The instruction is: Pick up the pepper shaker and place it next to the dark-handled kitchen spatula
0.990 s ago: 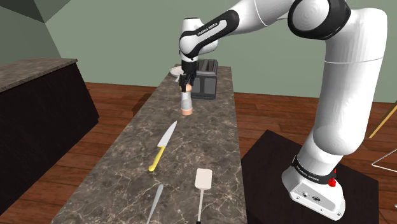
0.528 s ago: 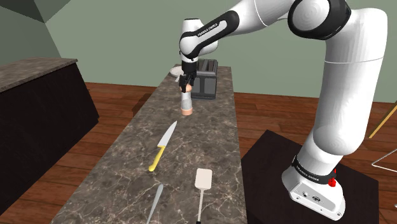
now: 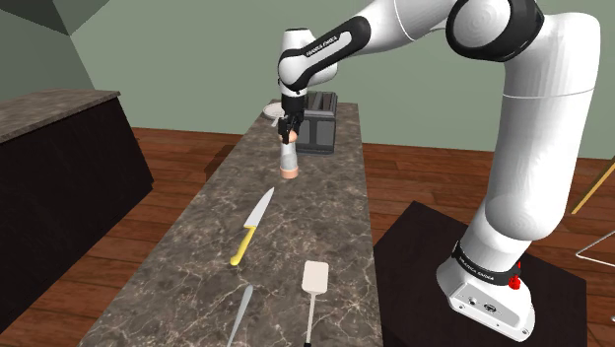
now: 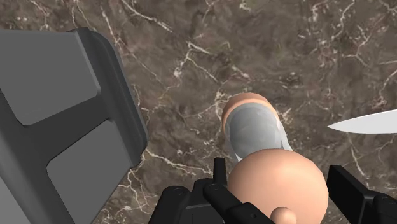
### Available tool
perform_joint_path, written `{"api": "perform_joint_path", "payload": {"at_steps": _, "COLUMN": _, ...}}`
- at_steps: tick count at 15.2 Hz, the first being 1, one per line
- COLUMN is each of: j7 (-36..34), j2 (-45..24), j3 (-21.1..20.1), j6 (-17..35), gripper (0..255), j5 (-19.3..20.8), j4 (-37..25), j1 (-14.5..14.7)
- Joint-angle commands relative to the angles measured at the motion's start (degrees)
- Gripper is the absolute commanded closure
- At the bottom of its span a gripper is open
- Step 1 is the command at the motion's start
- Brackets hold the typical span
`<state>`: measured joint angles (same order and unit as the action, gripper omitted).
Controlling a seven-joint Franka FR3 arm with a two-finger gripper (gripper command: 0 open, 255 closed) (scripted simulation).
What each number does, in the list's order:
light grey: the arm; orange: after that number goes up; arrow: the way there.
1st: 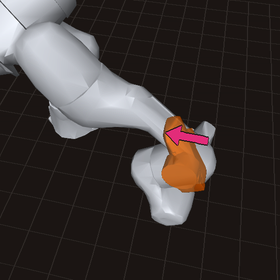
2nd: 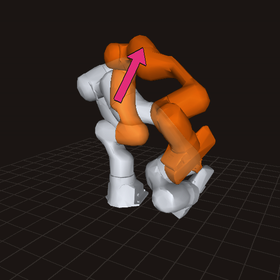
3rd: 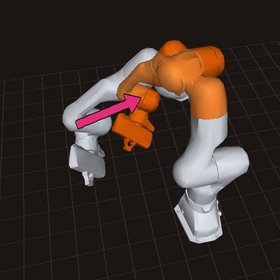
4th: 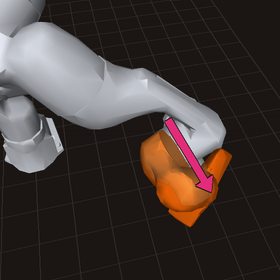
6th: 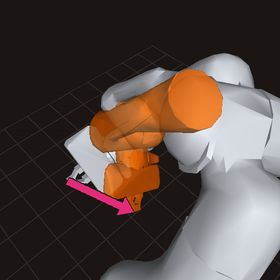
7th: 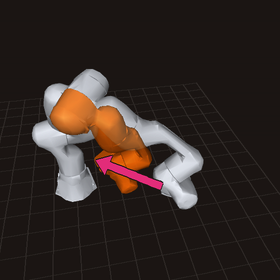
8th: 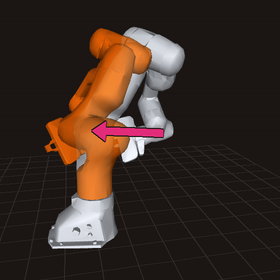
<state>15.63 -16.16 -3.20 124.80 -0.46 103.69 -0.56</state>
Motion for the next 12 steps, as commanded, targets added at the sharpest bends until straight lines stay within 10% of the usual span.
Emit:
{"api": "perform_joint_path", "payload": {"at_steps": 1, "j7": 0.0, "j2": -0.01, "j3": 0.0, "j6": 0.0, "gripper": 255, "j5": 0.0, "j4": 0.01, "j1": 0.0}}
{"api": "perform_joint_path", "payload": {"at_steps": 12, "j7": -0.02, "j2": 2.35, "j3": -0.03, "j6": -6.94, "gripper": 255, "j5": -0.1, "j4": -4.58, "j1": -0.05}}
